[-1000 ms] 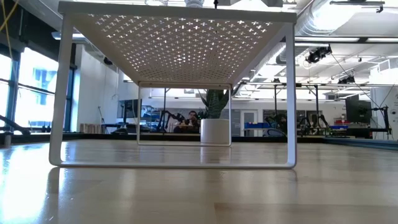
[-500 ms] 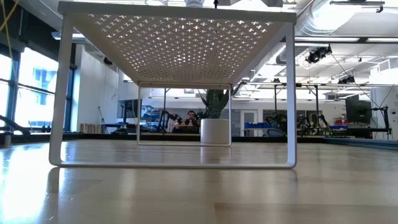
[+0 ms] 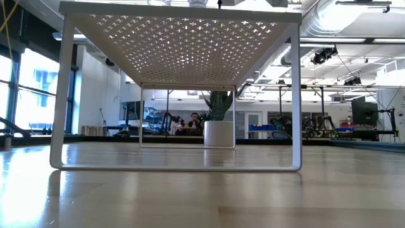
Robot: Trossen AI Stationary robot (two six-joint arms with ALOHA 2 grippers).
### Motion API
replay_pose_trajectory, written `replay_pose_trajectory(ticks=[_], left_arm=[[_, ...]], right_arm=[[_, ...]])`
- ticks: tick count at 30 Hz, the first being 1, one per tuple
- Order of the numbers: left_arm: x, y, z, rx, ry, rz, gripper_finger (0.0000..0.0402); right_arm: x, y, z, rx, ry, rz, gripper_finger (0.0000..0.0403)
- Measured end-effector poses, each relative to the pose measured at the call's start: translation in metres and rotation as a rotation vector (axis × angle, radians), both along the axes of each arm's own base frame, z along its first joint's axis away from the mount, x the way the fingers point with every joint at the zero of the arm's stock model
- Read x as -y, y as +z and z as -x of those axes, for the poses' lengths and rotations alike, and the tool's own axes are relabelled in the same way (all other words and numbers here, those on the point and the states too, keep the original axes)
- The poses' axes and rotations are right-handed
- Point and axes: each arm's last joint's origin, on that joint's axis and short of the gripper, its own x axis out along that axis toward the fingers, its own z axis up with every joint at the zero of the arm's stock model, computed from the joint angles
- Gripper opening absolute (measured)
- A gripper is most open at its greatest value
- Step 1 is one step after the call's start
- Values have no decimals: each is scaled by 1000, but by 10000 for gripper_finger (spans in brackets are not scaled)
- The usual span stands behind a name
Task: Pick & Place candle stick holders
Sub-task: Put the transparent glass candle holder on the shelf
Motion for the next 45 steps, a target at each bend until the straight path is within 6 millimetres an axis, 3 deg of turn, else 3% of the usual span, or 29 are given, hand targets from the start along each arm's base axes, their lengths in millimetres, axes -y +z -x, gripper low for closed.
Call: replay_pose_trajectory(ticks=[9,18,32,45], left_arm=[[0,0,0,-1,2,-13,12],[0,-2,1,-23,-2,-14,13],[1,1,5,-8,18,-24,145],[0,29,41,150,142,-78,157]], right_arm=[[0,-1,0,2,15,15,118],[0,-2,0,-1,30,49,118],[0,-3,-1,4,50,87,117],[-2,-7,3,-44,50,121,117]])
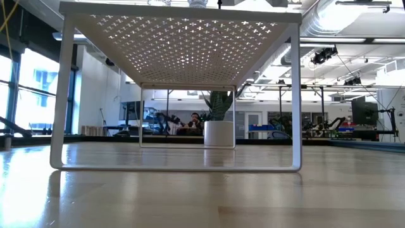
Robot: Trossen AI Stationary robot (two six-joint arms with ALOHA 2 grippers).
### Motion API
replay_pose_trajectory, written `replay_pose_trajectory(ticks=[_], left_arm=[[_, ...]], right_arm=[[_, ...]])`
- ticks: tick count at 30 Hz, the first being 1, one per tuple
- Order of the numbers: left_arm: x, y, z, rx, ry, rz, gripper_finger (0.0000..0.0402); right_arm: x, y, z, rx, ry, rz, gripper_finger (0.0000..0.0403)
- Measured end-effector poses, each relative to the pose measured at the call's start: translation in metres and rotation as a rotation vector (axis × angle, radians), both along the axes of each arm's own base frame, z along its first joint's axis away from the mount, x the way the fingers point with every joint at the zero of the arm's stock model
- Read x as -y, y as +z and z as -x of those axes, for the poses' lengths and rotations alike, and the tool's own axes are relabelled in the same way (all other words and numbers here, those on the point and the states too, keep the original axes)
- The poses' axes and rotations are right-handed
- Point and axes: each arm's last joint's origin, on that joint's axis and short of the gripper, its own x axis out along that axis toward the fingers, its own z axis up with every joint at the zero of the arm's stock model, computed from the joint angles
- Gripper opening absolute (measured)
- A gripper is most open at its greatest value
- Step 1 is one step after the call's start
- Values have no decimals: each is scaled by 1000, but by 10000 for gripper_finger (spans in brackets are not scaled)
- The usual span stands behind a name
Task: Pick & Place candle stick holders
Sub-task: Put the transparent glass candle holder on the shelf
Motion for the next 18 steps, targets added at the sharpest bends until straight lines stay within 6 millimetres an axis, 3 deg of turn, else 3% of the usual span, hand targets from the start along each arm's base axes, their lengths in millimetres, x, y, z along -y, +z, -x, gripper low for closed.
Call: replay_pose_trajectory(ticks=[5,11,18], left_arm=[[-1,14,26,78,57,11,157],[1,16,52,102,55,92,157],[-9,9,80,40,81,227,157]], right_arm=[[-1,6,13,-11,-33,39,117],[-7,29,50,18,-118,75,117],[-16,51,101,56,-274,127,117]])
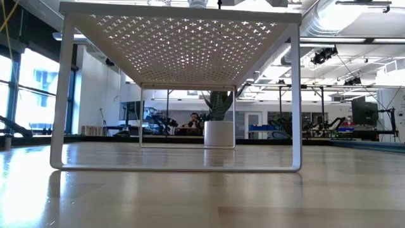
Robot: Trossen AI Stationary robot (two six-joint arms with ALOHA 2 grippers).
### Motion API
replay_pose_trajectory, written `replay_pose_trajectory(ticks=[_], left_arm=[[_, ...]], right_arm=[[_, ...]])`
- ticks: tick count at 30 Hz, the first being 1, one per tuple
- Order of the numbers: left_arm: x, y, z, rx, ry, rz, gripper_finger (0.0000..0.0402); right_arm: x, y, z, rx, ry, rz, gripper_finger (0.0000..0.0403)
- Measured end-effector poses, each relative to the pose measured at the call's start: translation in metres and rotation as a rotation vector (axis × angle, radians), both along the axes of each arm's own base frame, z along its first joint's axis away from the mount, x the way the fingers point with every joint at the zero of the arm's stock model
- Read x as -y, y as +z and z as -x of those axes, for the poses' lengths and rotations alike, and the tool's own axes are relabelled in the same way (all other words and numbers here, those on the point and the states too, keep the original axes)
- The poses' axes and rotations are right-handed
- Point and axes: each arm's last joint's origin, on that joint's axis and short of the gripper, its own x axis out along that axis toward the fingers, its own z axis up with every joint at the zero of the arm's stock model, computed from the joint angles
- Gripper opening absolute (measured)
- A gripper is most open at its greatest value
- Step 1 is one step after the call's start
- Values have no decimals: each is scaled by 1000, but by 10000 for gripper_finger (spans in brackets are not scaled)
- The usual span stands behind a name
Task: Pick & Place candle stick holders
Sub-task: Put the transparent glass candle holder on the shelf
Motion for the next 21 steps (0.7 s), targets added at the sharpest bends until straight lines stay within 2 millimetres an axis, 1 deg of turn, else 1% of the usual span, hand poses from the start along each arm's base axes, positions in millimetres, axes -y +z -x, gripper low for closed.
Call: replay_pose_trajectory(ticks=[4,7,10,13,15,18,21], left_arm=[[-3,-5,7,-39,-20,166,157],[0,-8,7,-91,-89,213,157],[4,-16,2,-134,-88,214,157],[7,-24,-3,-163,-81,198,157],[9,-29,-5,-181,-76,187,157],[12,-36,-9,-213,-77,174,157],[14,-42,-12,-240,-75,154,155]], right_arm=[[-3,6,34,1,-120,42,117],[-2,7,60,9,-232,56,117],[-3,-1,83,43,-296,43,117],[-5,-23,95,102,-331,-2,117],[-7,-43,98,154,-336,-50,117],[-10,-75,97,238,-295,-98,117],[-11,-102,90,356,-240,-141,117]])
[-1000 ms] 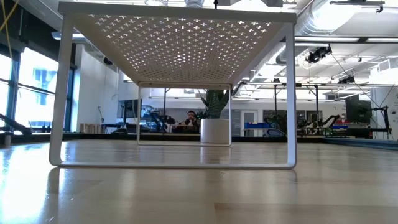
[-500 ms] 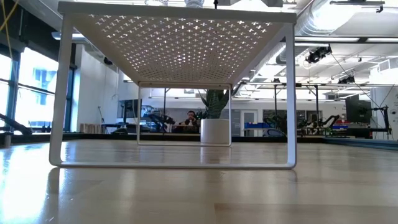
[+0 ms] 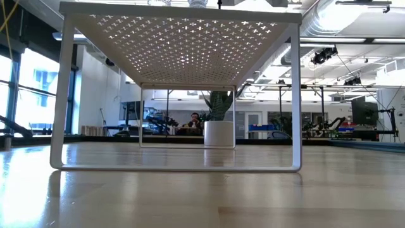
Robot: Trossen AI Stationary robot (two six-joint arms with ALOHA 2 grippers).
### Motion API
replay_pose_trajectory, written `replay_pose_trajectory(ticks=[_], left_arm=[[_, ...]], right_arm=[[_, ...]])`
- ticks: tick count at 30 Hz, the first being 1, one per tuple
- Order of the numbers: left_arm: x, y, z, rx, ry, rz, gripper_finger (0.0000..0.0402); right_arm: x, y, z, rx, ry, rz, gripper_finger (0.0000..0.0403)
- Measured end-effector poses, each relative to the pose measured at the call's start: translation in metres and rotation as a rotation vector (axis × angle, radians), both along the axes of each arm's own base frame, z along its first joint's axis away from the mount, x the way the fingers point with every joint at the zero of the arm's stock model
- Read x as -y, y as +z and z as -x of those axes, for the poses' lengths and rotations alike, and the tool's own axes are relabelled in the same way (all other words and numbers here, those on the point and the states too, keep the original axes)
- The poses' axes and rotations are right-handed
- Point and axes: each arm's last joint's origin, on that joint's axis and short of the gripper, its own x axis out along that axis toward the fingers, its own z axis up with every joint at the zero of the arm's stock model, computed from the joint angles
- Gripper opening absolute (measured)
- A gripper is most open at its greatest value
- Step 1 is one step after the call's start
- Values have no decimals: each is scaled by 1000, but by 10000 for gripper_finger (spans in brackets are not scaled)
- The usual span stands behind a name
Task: Pick & Place candle stick holders
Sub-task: Put the transparent glass candle holder on the shelf
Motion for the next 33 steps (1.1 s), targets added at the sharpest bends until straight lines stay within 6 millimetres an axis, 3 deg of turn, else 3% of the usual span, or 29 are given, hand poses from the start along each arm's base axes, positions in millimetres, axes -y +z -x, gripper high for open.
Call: replay_pose_trajectory(ticks=[6,12,19,33], left_arm=[[1,-6,-3,-21,-4,-48,145],[0,-5,-2,-41,-59,-118,133],[-13,-3,-5,-71,-61,-84,120],[-40,-5,-17,-139,-28,39,119]], right_arm=[[20,-43,-18,218,105,-53,117],[47,-79,-45,246,252,-69,117],[75,-102,-78,202,339,-104,117],[101,-143,-109,73,375,-156,117]])
